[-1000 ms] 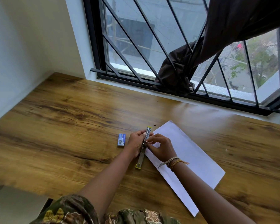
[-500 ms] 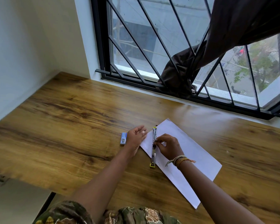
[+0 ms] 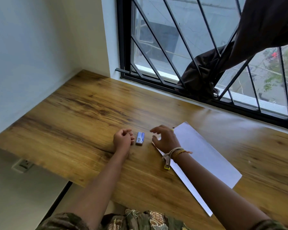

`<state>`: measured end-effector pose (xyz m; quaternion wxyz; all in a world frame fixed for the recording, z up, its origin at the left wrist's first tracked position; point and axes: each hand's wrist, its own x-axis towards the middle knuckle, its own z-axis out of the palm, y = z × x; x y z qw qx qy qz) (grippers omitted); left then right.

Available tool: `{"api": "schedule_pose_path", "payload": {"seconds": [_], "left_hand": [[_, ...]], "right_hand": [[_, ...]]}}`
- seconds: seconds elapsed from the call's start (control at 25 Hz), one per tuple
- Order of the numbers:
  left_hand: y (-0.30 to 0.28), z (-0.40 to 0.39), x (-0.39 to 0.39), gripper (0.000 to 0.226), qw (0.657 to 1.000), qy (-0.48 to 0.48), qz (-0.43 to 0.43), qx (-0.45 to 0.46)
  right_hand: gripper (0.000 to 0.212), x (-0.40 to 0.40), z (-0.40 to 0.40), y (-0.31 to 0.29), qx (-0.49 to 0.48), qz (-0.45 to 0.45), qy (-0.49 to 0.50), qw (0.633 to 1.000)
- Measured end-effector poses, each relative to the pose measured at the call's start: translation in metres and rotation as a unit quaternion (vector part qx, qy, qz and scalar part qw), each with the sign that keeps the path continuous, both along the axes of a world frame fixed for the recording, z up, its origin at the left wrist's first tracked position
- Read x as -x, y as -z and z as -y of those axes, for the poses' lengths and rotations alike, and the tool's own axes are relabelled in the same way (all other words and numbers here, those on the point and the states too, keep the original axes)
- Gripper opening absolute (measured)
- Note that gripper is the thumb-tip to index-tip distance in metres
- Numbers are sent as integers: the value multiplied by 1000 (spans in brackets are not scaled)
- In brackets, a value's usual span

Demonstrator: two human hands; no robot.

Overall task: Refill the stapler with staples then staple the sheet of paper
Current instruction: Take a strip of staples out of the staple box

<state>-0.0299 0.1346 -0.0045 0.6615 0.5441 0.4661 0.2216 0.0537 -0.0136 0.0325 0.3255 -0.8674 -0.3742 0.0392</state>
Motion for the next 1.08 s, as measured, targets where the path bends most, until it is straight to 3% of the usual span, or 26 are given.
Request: {"api": "schedule_pose_path", "payload": {"seconds": [0.16,0.24,0.36,0.44,0.52,0.6,0.72,0.84,1.0,1.08], "left_hand": [[10,1,15,19,995,69,-39,-58],[11,4,19,18,990,93,-50,-94],[6,6,17,19,986,117,-79,-92],[-3,8,10,27,988,134,-70,44],[-16,13,6,43,958,174,-30,227],[-18,17,5,54,932,197,6,303],[-11,22,3,57,906,206,50,365],[-8,23,0,54,891,222,58,392],[-4,21,-1,62,883,240,70,396],[-4,19,-2,63,876,225,102,414]], "right_hand": [[70,7,-37,12,199,-31,-92,975],[65,6,-45,16,201,-18,-87,976],[56,5,-46,16,123,-53,-51,990],[53,10,-44,17,33,-89,-21,995],[49,15,-44,17,-25,-121,-10,992],[46,16,-42,16,-23,-135,-10,991],[43,10,-38,15,8,-237,28,971],[18,4,-39,11,-8,-387,67,920],[17,-2,-42,5,12,-391,67,918],[12,5,-40,7,-47,-325,89,940]]}}
